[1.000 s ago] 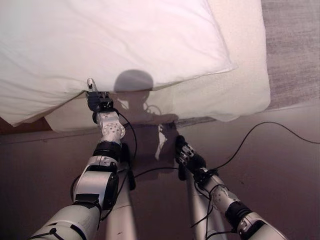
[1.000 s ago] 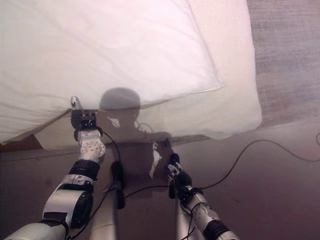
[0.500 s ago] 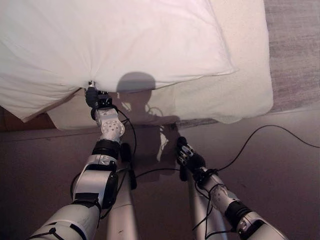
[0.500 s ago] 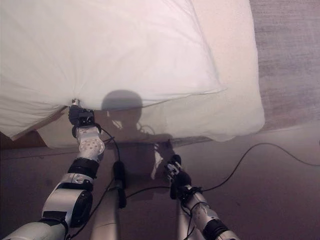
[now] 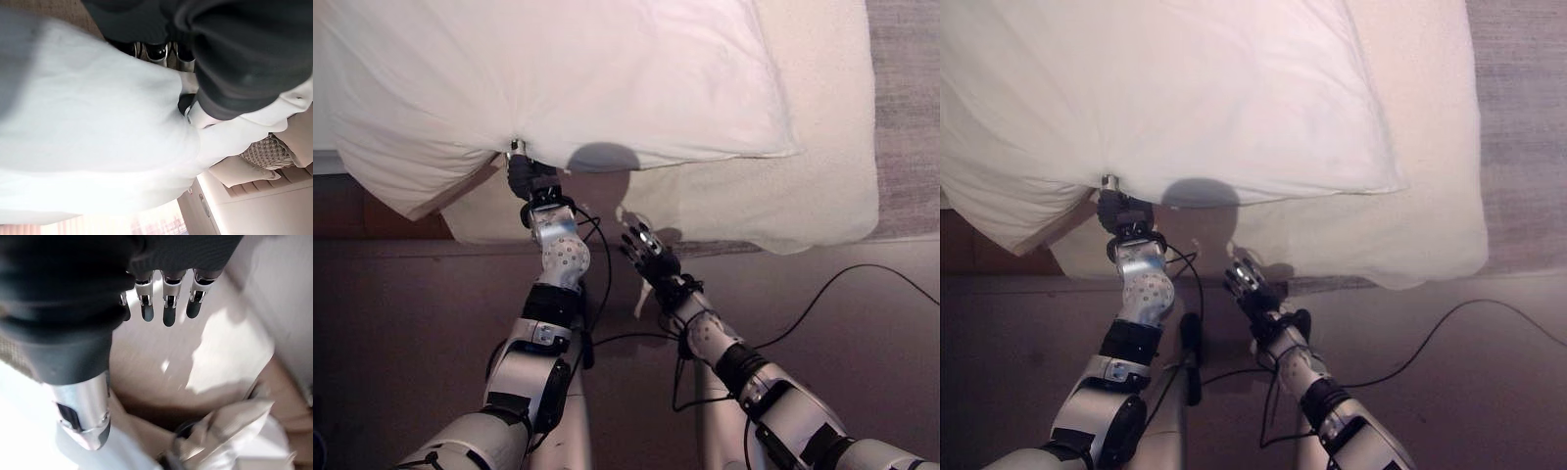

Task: Make the bed

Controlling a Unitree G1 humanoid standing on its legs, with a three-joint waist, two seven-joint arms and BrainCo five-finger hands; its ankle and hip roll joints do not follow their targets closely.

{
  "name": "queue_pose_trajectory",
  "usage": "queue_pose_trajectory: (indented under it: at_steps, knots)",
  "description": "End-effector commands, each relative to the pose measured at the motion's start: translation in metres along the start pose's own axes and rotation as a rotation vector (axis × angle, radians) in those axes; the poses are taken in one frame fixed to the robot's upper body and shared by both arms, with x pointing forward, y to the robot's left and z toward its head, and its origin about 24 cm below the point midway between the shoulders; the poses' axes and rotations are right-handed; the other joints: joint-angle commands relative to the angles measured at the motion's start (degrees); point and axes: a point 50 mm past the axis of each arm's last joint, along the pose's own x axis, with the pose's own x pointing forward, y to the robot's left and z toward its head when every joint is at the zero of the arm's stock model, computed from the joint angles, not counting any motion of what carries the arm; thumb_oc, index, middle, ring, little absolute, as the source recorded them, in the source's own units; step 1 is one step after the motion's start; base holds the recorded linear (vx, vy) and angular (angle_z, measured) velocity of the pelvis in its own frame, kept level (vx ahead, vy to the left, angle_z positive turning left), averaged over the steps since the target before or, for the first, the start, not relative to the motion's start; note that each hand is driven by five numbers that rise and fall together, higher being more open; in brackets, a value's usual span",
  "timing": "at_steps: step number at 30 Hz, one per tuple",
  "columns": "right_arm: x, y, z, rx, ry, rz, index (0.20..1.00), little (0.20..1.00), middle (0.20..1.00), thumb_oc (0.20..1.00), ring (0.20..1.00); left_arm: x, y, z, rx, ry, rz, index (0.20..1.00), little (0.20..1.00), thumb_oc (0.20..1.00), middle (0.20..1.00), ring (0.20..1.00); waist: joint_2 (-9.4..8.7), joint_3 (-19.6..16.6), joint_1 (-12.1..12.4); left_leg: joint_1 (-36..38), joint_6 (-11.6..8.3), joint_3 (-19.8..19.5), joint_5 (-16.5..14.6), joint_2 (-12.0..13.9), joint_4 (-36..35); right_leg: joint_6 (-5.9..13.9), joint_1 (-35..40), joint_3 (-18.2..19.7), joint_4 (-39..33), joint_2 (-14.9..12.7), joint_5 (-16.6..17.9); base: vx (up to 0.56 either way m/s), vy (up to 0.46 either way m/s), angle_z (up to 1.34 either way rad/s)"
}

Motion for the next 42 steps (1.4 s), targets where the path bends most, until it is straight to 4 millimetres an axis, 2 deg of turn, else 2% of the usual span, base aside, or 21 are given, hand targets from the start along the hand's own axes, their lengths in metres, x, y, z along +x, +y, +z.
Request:
queue_pose_trajectory:
  at_steps: [1,10,15,16,18,19,24,26,34,37,41,42]
  knots:
    - [0.000,0.021,-0.005,0.130,-0.053,0.076,1.000,1.000,1.000,1.000,1.000,-0.021,-0.042,-0.006,0.008,0.007,-0.274,0.200,0.200,0.200,0.200,0.200,4.23,-1.8,-0.1,-0.9,5.45,2.6,-2.6,-6.0,-0.3,1.16,2.0,-2.9,-5.6,4.1,1.8,0.00,0.017,0.05]
    - [0.005,0.046,0.011,0.221,-0.105,0.189,1.000,1.000,1.000,1.000,1.000,-0.040,-0.055,0.009,0.014,-0.011,-0.377,0.200,0.200,0.200,0.200,0.200,5.42,-1.1,1.4,0.0,5.88,1.9,-2.5,-6.8,-0.9,1.02,2.9,-3.2,-5.8,3.7,1.4,0.00,0.005,0.05]
    - [0.001,0.060,0.026,0.240,-0.157,0.277,1.000,1.000,1.000,1.000,1.000,-0.047,-0.057,0.025,0.013,-0.065,-0.389,0.200,0.200,0.200,0.200,0.200,5.83,-0.8,1.7,0.4,6.07,1.5,-2.5,-7.1,-0.9,1.00,3.3,-3.3,-5.8,3.6,1.3,0.01,0.000,0.03]
    - [0.000,0.063,0.035,0.238,-0.190,0.295,1.000,1.000,1.000,1.000,1.000,-0.048,-0.058,0.032,0.025,-0.096,-0.394,0.200,0.200,0.200,0.200,0.200,5.94,-0.9,1.8,0.4,6.19,1.3,-2.6,-7.2,-0.9,1.00,3.2,-3.4,-5.8,3.5,1.2,0.01,0.009,0.07]
    - [-0.001,0.063,0.038,0.241,-0.204,0.299,1.000,1.000,1.000,1.000,1.000,-0.048,-0.058,0.036,0.039,-0.115,-0.393,0.200,0.200,0.200,0.200,0.200,6.05,-0.9,1.9,0.4,6.22,1.3,-2.6,-7.3,-1.0,1.02,3.2,-3.4,-5.8,3.5,1.1,0.01,0.003,0.03]
    - [-0.002,0.064,0.049,0.246,-0.242,0.314,1.000,1.000,1.000,1.000,1.000,-0.048,-0.057,0.045,0.054,-0.161,-0.384,0.200,0.200,0.200,0.200,0.200,6.24,-0.9,2.1,0.3,6.25,1.1,-2.7,-7.4,-0.9,1.03,3.2,-3.5,-5.6,3.3,1.0,0.00,0.000,0.00]
    - [-0.005,0.063,0.067,0.274,-0.326,0.318,1.000,1.000,1.000,1.000,1.000,-0.049,-0.055,0.058,0.073,-0.232,-0.346,0.200,0.200,0.200,0.200,0.200,6.73,-1.0,2.5,0.2,6.47,0.9,-3.0,-7.7,-0.5,1.04,2.9,-3.4,-5.2,3.1,0.7,0.00,0.000,0.00]
    - [-0.007,0.064,0.085,0.299,-0.408,0.322,1.000,1.000,1.000,1.000,1.000,-0.047,-0.054,0.068,0.105,-0.284,-0.326,0.200,0.200,0.200,0.200,0.200,7.16,-1.2,2.8,0.0,6.59,0.9,-3.1,-7.7,-0.5,1.14,2.6,-3.5,-4.8,2.9,0.5,0.00,0.000,0.00]
    - [-0.014,0.069,0.113,0.325,-0.536,0.353,1.000,1.000,1.000,1.000,1.000,-0.045,-0.050,0.080,0.171,-0.352,-0.279,0.200,0.200,0.200,0.200,0.200,7.63,-1.5,3.1,-0.4,6.76,0.8,-2.8,-7.9,-0.8,1.09,2.0,-3.4,-4.7,2.8,0.6,0.00,0.000,0.00]
    - [-0.019,0.067,0.128,0.303,-0.590,0.343,1.000,1.000,1.000,1.000,1.000,-0.040,-0.043,0.087,0.232,-0.386,-0.225,0.200,0.200,0.200,0.200,0.200,7.76,-1.5,3.0,-0.8,6.93,0.9,-3.1,-7.9,-0.2,1.17,1.7,-3.4,-4.3,2.5,0.6,0.00,0.000,0.00]
    - [-0.023,0.065,0.138,0.305,-0.628,0.327,1.000,1.000,1.000,1.000,1.000,-0.037,-0.039,0.095,0.267,-0.419,-0.193,0.200,0.200,0.200,0.200,0.200,7.96,-1.6,3.0,-0.9,6.99,1.0,-3.1,-7.9,-0.2,1.22,1.4,-3.3,-4.1,2.5,0.6,0.00,0.000,0.00]
    - [-0.025,0.061,0.144,0.299,-0.649,0.305,1.000,1.000,1.000,1.000,1.000,-0.036,-0.037,0.102,0.292,-0.450,-0.167,0.200,0.200,0.200,0.200,0.200,8.06,-1.8,3.0,-0.7,6.93,1.0,-3.5,-7.9,-0.1,1.29,1.7,-3.3,-4.0,2.5,0.2,0.00,0.000,0.00]
